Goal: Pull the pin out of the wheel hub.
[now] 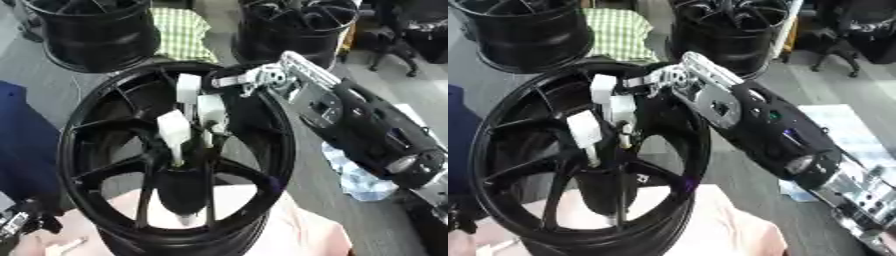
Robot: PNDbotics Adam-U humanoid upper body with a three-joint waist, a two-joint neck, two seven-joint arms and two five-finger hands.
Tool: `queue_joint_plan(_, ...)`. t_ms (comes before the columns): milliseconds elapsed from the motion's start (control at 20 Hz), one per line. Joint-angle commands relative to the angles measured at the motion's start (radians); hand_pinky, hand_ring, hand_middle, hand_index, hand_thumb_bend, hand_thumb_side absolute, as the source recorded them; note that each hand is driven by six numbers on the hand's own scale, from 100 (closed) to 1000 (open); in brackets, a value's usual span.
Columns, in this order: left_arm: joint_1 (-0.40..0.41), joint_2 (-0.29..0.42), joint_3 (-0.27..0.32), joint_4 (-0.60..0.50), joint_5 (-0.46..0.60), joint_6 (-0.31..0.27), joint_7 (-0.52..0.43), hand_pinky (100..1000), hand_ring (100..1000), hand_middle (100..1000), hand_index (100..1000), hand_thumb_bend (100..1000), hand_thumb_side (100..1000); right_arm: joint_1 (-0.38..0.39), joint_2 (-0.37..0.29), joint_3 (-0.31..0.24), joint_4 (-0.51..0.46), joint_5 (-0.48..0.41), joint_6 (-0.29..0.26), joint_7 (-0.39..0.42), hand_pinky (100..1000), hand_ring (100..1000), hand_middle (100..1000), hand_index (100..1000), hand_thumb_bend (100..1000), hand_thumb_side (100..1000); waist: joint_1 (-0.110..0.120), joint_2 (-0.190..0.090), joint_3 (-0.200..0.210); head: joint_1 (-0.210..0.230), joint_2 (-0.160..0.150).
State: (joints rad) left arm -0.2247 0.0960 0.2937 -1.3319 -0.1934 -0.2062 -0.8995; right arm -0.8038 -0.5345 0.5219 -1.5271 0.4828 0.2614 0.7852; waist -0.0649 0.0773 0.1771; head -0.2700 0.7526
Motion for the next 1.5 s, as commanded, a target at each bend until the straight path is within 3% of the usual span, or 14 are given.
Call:
queue_joint_plan(50, -0.011, 0.003, -0.002, -0.018, -0.002, -0.006, -0.008, 608, 573, 606, 858, 100, 849, -0.031, -0.043, -0.028, -0.037, -0.026, 0.01, -0.015, 723, 606, 476, 661, 100, 301, 0.003, -0.013, -0.002, 0.0, -0.011)
queue_joint_plan(400, 0.002, 0.006, 0.003, -0.015, -0.006, -0.005, -0.008, 607, 574, 606, 858, 100, 851, -0.058, -0.133, -0.068, -0.132, -0.108, 0.043, -0.011, 721, 603, 471, 659, 100, 292, 0.001, -0.029, -0.017, 0.011, -0.002)
queue_joint_plan(650, 0.021, 0.015, 0.019, -0.011, -0.008, 0.003, -0.008, 607, 573, 605, 858, 100, 852, -0.021, -0.283, -0.156, -0.287, -0.204, 0.09, -0.05, 721, 603, 467, 659, 100, 271, -0.004, -0.049, -0.049, 0.04, 0.014)
queue_joint_plan(800, 0.035, 0.022, 0.032, -0.015, -0.005, 0.013, -0.008, 607, 573, 605, 858, 100, 853, 0.103, -0.405, -0.263, -0.392, -0.239, 0.121, -0.129, 721, 607, 472, 666, 105, 240, -0.01, -0.061, -0.072, 0.066, 0.017)
queue_joint_plan(1000, 0.044, 0.029, 0.048, -0.023, 0.001, 0.024, -0.008, 606, 573, 605, 858, 100, 854, 0.39, -0.496, -0.436, -0.462, -0.237, 0.161, -0.322, 710, 607, 468, 668, 114, 204, -0.013, -0.062, -0.101, 0.092, 0.017)
queue_joint_plan(1100, 0.047, 0.035, 0.057, -0.028, 0.005, 0.025, -0.008, 606, 573, 605, 858, 100, 853, 0.551, -0.471, -0.512, -0.452, -0.193, 0.186, -0.434, 717, 643, 529, 744, 144, 212, -0.015, -0.058, -0.118, 0.104, 0.017)
queue_joint_plan(1150, 0.049, 0.039, 0.061, -0.031, 0.007, 0.025, -0.008, 606, 573, 605, 858, 100, 851, 0.624, -0.44, -0.542, -0.439, -0.162, 0.199, -0.487, 726, 689, 601, 829, 174, 234, -0.016, -0.057, -0.124, 0.109, 0.017)
queue_joint_plan(1200, 0.051, 0.042, 0.065, -0.033, 0.009, 0.025, -0.008, 606, 573, 605, 858, 100, 849, 0.687, -0.4, -0.567, -0.419, -0.13, 0.213, -0.535, 758, 757, 741, 936, 242, 295, -0.018, -0.055, -0.129, 0.114, 0.017)
queue_joint_plan(1300, 0.053, 0.05, 0.072, -0.038, 0.013, 0.024, -0.008, 606, 573, 605, 858, 100, 849, 0.794, -0.297, -0.608, -0.353, -0.056, 0.247, -0.623, 805, 827, 857, 984, 300, 384, -0.022, -0.051, -0.136, 0.12, 0.017)
queue_joint_plan(1500, 0.051, 0.057, 0.08, -0.043, 0.019, 0.026, -0.008, 606, 573, 605, 858, 100, 845, 0.921, -0.075, -0.688, -0.222, 0.029, 0.288, -0.814, 798, 848, 897, 979, 286, 448, -0.025, -0.047, -0.139, 0.128, 0.017)
